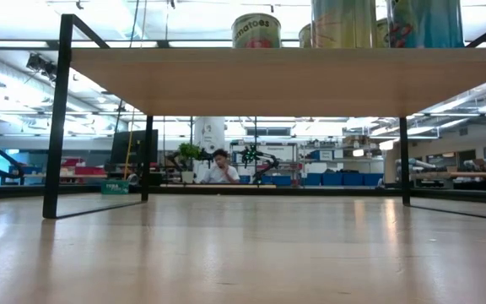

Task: Pick and place cans onto a shelf
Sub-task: Put the canned tomatoes on the shelf aligned with the other canned tomatoes

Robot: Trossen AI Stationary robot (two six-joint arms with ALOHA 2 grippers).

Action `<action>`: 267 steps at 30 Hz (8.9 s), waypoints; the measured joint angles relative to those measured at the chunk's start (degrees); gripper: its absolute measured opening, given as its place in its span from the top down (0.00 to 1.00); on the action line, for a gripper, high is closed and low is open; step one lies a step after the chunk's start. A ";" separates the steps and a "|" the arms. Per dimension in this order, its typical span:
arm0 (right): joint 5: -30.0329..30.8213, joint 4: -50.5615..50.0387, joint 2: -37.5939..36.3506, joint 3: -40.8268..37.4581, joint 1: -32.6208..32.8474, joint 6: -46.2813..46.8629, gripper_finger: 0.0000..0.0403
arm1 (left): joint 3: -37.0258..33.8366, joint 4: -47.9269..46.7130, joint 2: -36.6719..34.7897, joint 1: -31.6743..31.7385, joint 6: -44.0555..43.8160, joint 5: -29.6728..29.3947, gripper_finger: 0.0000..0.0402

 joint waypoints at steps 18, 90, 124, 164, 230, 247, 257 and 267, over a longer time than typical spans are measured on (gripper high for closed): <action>-0.35 1.27 0.00 0.00 0.00 0.07 0.15 | 1.34 -3.12 -2.14 -0.30 3.94 -0.70 0.12; -7.94 5.94 0.00 0.02 -1.86 -6.19 0.15 | 1.36 -5.70 0.80 8.07 48.24 -6.54 0.12; -5.29 5.05 0.00 0.04 -3.54 -4.41 0.15 | 5.75 -7.03 7.72 4.69 95.19 -18.43 0.12; -5.86 5.62 -0.02 0.04 -3.48 -5.05 0.15 | -0.12 14.86 14.33 8.64 106.33 -22.18 0.23; -6.12 7.28 -4.98 4.07 -1.20 -29.94 0.15 | 7.33 73.48 18.94 33.06 66.20 -93.99 0.12; -6.88 5.87 -4.98 4.07 -1.20 -27.15 0.15 | 12.35 76.26 14.38 25.96 87.61 -101.93 0.11; -8.20 1.67 -4.98 4.07 -0.42 -23.34 0.15 | 11.81 72.58 19.60 19.66 83.45 -82.80 0.16; -8.25 2.01 -4.98 4.07 -0.52 -23.10 0.15 | 11.72 78.07 25.52 27.36 85.42 -66.87 0.30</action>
